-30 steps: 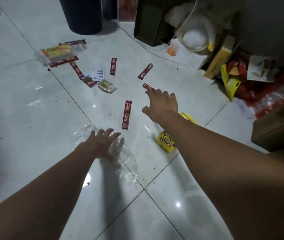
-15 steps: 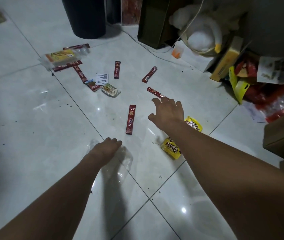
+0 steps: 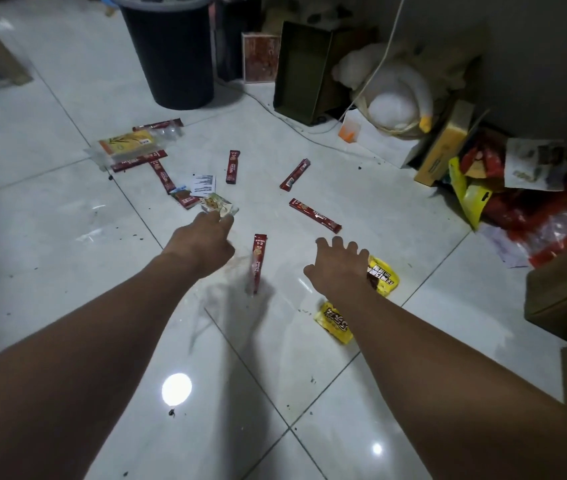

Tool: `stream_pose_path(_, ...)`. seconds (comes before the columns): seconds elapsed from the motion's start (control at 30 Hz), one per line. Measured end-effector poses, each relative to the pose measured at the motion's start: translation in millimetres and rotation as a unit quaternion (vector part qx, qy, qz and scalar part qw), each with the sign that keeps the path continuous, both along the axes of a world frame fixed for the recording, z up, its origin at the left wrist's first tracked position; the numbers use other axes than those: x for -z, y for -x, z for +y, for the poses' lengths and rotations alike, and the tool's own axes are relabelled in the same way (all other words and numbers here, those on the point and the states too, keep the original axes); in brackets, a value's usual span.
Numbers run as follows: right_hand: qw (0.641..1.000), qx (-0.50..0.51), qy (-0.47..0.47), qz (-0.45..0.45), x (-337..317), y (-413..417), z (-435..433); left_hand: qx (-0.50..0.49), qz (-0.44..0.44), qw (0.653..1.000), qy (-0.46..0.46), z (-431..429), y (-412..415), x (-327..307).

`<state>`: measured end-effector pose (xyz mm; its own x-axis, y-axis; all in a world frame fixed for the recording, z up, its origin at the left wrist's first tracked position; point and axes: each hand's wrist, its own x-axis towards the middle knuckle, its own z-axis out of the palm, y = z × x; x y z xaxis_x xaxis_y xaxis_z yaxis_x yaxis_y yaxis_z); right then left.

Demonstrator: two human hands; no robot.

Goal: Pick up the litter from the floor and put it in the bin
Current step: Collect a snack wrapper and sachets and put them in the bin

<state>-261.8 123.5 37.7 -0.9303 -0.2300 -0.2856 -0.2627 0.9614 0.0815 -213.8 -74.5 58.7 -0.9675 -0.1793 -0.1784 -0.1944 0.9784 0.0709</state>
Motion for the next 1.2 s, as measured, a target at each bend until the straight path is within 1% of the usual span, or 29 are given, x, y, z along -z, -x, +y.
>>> stream_pose_path(0.13,1.000,0.014,0.003,-0.009,10.4,5.1,3.0,0.016,0.026,1.000,-0.003,6.5,12.2,-0.7)
stream_pose_path(0.37,0.999,0.045,0.001,-0.029,41.7,15.5,19.7,0.032,0.043,0.999,-0.003,20.0,26.2,15.5)
stream_pose_path(0.5,0.992,0.113,0.003,-0.049,67.2,15.2,31.3,0.022,0.055,0.998,-0.002,20.5,32.1,27.4)
stream_pose_path(0.67,0.977,0.195,0.025,-0.086,99.3,6.8,26.4,0.027,0.047,0.998,0.013,19.5,30.7,37.7)
stream_pose_path(0.8,0.973,0.216,0.055,-0.055,113.7,0.6,19.2,0.029,0.048,0.998,0.016,18.9,28.6,39.3)
stream_pose_path(0.87,0.970,0.232,0.074,-0.015,113.6,-7.6,10.1,0.027,0.047,0.998,0.015,19.5,27.2,38.0)
stream_pose_path(0.9,0.965,0.247,0.091,0.004,109.8,-11.0,4.2,0.027,0.049,0.998,0.015,20.1,26.7,36.8)
stream_pose_path(0.93,0.960,0.260,0.106,-0.012,105.8,-13.5,2.8,0.029,0.052,0.998,0.014,21.0,26.2,35.4)
stream_pose_path(0.97,0.954,0.276,0.115,0.013,102.1,-13.5,-1.0,0.032,0.055,0.998,0.012,22.0,25.7,33.2)
stream_pose_path(1.0,0.954,0.275,0.117,0.027,102.4,-13.9,-4.6,0.037,0.057,0.998,0.010,23.1,25.0,30.9)
stream_pose_path(1.07,0.950,0.295,0.105,0.002,111.1,-18.9,-5.3,0.043,0.060,0.997,0.010,24.4,23.5,25.2)
stream_pose_path(1.1,0.947,0.303,0.102,0.004,106.3,-21.3,-3.6,0.045,0.059,0.997,0.011,25.0,22.7,23.0)
stream_pose_path(1.13,0.944,0.315,0.095,0.027,105.7,-20.2,-0.1,0.045,0.060,0.997,0.012,25.3,21.6,20.3)
stream_pose_path(1.17,0.945,0.312,0.091,0.033,101.9,-23.9,3.2,0.045,0.062,0.997,0.012,25.6,20.3,18.1)
stream_pose_path(1.2,0.954,0.288,0.083,0.030,101.6,-28.9,6.4,0.046,0.064,0.997,0.012,26.3,18.9,16.1)
